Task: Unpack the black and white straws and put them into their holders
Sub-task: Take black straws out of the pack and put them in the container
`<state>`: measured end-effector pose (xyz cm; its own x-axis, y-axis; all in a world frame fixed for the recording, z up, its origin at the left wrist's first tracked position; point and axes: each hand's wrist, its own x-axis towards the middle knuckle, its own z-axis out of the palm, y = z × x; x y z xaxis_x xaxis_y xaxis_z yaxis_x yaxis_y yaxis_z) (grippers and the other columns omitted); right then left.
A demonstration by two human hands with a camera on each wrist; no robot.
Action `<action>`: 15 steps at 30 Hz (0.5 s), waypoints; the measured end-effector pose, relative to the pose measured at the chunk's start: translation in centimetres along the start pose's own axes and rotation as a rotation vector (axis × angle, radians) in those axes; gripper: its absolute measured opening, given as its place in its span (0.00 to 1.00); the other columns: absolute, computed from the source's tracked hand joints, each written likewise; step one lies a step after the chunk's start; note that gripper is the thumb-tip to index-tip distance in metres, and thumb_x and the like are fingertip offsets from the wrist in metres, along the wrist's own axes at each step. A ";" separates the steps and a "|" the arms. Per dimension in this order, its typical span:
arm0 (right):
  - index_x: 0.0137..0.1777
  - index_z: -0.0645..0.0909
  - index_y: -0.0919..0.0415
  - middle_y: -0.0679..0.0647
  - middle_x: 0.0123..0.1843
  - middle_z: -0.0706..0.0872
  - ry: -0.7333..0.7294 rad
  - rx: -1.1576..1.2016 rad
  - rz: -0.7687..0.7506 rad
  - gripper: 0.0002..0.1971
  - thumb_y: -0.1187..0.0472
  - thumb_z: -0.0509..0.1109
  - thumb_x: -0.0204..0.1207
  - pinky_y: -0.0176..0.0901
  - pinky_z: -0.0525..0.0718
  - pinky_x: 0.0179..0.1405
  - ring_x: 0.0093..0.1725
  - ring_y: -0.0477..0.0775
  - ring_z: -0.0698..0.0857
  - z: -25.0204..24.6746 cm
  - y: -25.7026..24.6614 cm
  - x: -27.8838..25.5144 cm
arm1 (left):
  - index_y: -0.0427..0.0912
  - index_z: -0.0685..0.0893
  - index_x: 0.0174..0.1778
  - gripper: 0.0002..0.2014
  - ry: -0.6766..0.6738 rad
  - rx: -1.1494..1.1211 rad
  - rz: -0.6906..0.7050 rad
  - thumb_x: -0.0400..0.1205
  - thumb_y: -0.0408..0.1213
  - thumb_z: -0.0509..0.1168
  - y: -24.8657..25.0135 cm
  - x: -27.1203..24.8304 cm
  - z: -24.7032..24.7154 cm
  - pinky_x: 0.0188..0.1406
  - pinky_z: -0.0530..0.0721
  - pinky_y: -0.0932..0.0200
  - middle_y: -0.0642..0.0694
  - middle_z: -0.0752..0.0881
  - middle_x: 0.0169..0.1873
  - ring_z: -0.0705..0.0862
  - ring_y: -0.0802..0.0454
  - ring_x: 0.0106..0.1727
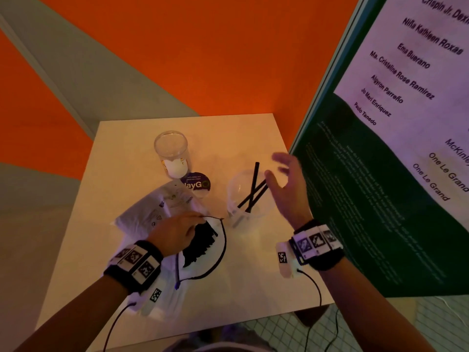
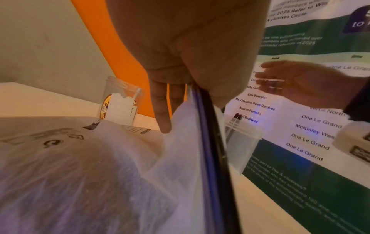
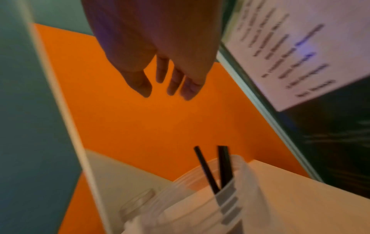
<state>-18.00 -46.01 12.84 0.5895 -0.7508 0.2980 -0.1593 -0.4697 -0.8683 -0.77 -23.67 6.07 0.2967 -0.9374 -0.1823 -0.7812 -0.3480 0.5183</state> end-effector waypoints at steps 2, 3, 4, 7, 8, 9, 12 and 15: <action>0.54 0.79 0.60 0.45 0.51 0.82 -0.245 -0.028 -0.079 0.10 0.72 0.65 0.77 0.29 0.78 0.47 0.47 0.35 0.79 1.8 -2.0 -1.9 | 0.46 0.80 0.69 0.17 0.017 -0.027 0.014 0.84 0.32 0.58 -0.1 -0.2 -0.3 0.59 0.81 0.62 0.52 0.78 0.71 0.81 0.53 0.64; 0.51 0.81 0.61 0.47 0.48 0.83 -0.430 -0.059 -0.087 0.09 0.73 0.63 0.76 0.27 0.76 0.45 0.43 0.36 0.79 3.1 -2.7 -3.0 | 0.46 0.80 0.69 0.18 0.029 -0.034 0.021 0.84 0.32 0.58 -0.1 -0.2 -0.4 0.59 0.80 0.63 0.52 0.78 0.71 0.81 0.53 0.64; 0.50 0.82 0.63 0.50 0.48 0.85 -0.625 -0.115 -0.088 0.09 0.72 0.63 0.77 0.27 0.76 0.46 0.44 0.40 0.80 4.5 -3.1 -4.1 | 0.45 0.79 0.70 0.18 0.035 -0.040 0.030 0.85 0.31 0.58 -0.1 -0.3 -0.4 0.59 0.79 0.64 0.51 0.78 0.71 0.81 0.53 0.64; 0.54 0.84 0.70 0.64 0.55 0.86 -1.025 -0.325 -0.079 0.11 0.71 0.61 0.78 0.40 0.76 0.52 0.54 0.60 0.83 9.2 -2.5 -7.0 | 0.43 0.78 0.71 0.18 0.018 -0.089 0.039 0.85 0.30 0.58 0.0 -0.6 -0.6 0.64 0.78 0.59 0.49 0.77 0.71 0.78 0.51 0.68; 0.57 0.83 0.73 0.68 0.58 0.85 -1.072 -0.388 -0.062 0.12 0.71 0.60 0.79 0.42 0.75 0.54 0.58 0.64 0.82 10.8 -2.2 -7.8 | 0.43 0.78 0.71 0.18 0.012 -0.113 0.035 0.85 0.30 0.57 0.0 -0.7 -0.7 0.66 0.78 0.56 0.49 0.77 0.72 0.77 0.51 0.69; 0.60 0.81 0.74 0.70 0.61 0.83 -1.077 -0.451 -0.059 0.14 0.70 0.59 0.81 0.44 0.73 0.59 0.61 0.66 0.79 12.2 -1.7 -8.4 | 0.44 0.78 0.71 0.18 0.009 -0.131 0.035 0.85 0.30 0.57 0.0 -0.8 -0.8 0.67 0.78 0.55 0.50 0.76 0.73 0.76 0.52 0.70; 0.74 0.69 0.72 0.70 0.74 0.72 -0.989 -0.742 -0.123 0.21 0.63 0.52 0.86 0.52 0.64 0.76 0.74 0.68 0.68 15.9 -0.3 -9.8 | 0.43 0.78 0.71 0.19 0.009 -0.134 0.061 0.85 0.30 0.56 0.2 -0.9 -1.0 0.69 0.75 0.57 0.51 0.75 0.73 0.74 0.54 0.72; 0.81 0.56 0.70 0.70 0.81 0.60 -0.916 -0.864 -0.017 0.26 0.59 0.52 0.86 0.56 0.63 0.79 0.80 0.68 0.60 18.1 0.5 -10.0 | 0.43 0.78 0.71 0.19 0.003 -0.120 0.075 0.85 0.29 0.55 0.4 -0.9 -1.1 0.67 0.73 0.61 0.52 0.74 0.74 0.74 0.55 0.71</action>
<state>-9.66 -30.37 2.25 0.8737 -0.3069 -0.3775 -0.4071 -0.8860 -0.2219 -0.71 -22.93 7.39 0.2415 -0.9608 -0.1365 -0.7304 -0.2725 0.6263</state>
